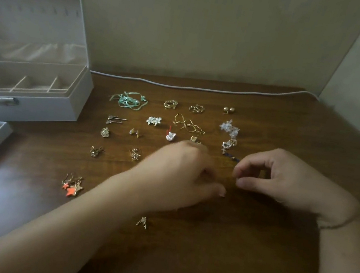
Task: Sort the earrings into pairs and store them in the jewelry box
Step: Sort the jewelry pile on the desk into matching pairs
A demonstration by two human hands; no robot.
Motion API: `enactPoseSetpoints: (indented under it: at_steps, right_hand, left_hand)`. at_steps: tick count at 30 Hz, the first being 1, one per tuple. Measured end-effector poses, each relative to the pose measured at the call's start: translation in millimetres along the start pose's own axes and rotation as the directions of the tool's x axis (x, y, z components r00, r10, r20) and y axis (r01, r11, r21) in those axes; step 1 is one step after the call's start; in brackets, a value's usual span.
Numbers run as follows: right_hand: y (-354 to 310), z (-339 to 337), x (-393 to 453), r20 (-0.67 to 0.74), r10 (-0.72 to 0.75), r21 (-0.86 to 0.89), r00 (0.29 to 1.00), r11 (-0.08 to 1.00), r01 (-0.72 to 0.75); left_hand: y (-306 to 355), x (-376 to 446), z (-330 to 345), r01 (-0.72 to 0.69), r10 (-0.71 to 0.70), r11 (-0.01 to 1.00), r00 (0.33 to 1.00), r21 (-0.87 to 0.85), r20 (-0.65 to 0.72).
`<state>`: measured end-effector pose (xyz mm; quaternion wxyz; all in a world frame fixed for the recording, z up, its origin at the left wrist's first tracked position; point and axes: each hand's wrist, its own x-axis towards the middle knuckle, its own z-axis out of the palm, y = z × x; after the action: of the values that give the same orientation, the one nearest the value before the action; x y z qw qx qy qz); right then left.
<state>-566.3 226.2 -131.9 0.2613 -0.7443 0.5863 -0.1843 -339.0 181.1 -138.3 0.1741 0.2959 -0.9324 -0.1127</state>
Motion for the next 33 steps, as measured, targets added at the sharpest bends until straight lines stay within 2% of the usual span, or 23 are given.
enactPoseSetpoints:
  at_steps: [3, 5, 10, 13, 15, 16, 18, 19, 21, 23, 25, 33]
  right_hand:
    - [-3.5, 5.2, 3.1, 0.033, -0.011, -0.045, 0.999, 0.999, 0.012]
    - [-7.6, 9.5, 4.8, 0.049, -0.023, -0.064, 0.999, 0.998, 0.026]
    - [-14.1, 13.5, 5.4, 0.045, -0.017, -0.091, 0.999, 0.996, 0.021]
    - [-15.2, 13.3, 3.4, 0.039, -0.024, -0.07, 0.999, 0.997, 0.026]
    - [-18.7, 15.3, 2.8, -0.045, -0.059, -0.046, 0.997, 0.997, 0.057]
    - [-23.4, 17.2, 2.4, -0.133, -0.106, -0.037, 0.985, 0.994, 0.102]
    - [-39.5, 23.8, -1.1, -0.26, -0.24, -0.039, 0.935, 0.971, 0.238]
    - [-51.9, 29.4, -3.5, -0.272, -0.303, -0.053, 0.914, 0.953, 0.3]
    - [-73.8, 45.3, -8.3, -0.176, -0.385, -0.104, 0.906, 0.923, 0.371]
    - [-90.3, 64.0, -9.9, -0.04, -0.369, -0.198, 0.929, 0.914, 0.354]
    - [-97.9, 82.9, -6.4, 0.035, -0.349, -0.279, 0.937, 0.896, 0.344]
    - [-99.9, 110.5, 6.9, -0.088, -0.31, -0.187, 0.947, 0.939, 0.29]
  left_hand:
    - [-22.8, -25.7, -28.9, 0.043, -0.048, 0.998, 0.99, -0.045, -0.131]
    - [-39.5, -52.3, -46.6, 0.073, -0.078, 0.997, 0.983, -0.032, -0.166]
    - [-62.3, -114.2, -50.5, 0.184, -0.183, 0.983, 0.975, -0.006, -0.122]
    - [-61.8, -136.5, -40.4, 0.196, -0.198, 0.98, 0.977, -0.032, -0.078]
    - [-57.1, -145.4, -37.1, 0.204, -0.207, 0.978, 0.976, -0.05, -0.063]
    - [-54.7, -148.2, -35.7, 0.206, -0.21, 0.977, 0.975, -0.058, -0.066]
    - [-49.1, -150.5, -32.4, 0.213, -0.217, 0.975, 0.974, -0.066, -0.071]
    - [-47.1, -150.4, -30.5, 0.214, -0.219, 0.975, 0.973, -0.061, -0.079]
    - [-45.8, -149.1, -27.1, 0.205, -0.208, 0.978, 0.974, -0.04, -0.094]
    - [-46.5, -148.7, -25.0, 0.189, -0.191, 0.981, 0.977, -0.032, -0.09]
    - [-47.5, -148.3, -24.0, 0.175, -0.177, 0.984, 0.98, -0.028, -0.087]
    - [-49.3, -145.3, -22.9, 0.124, -0.132, 0.987, 0.988, -0.1, -0.077]
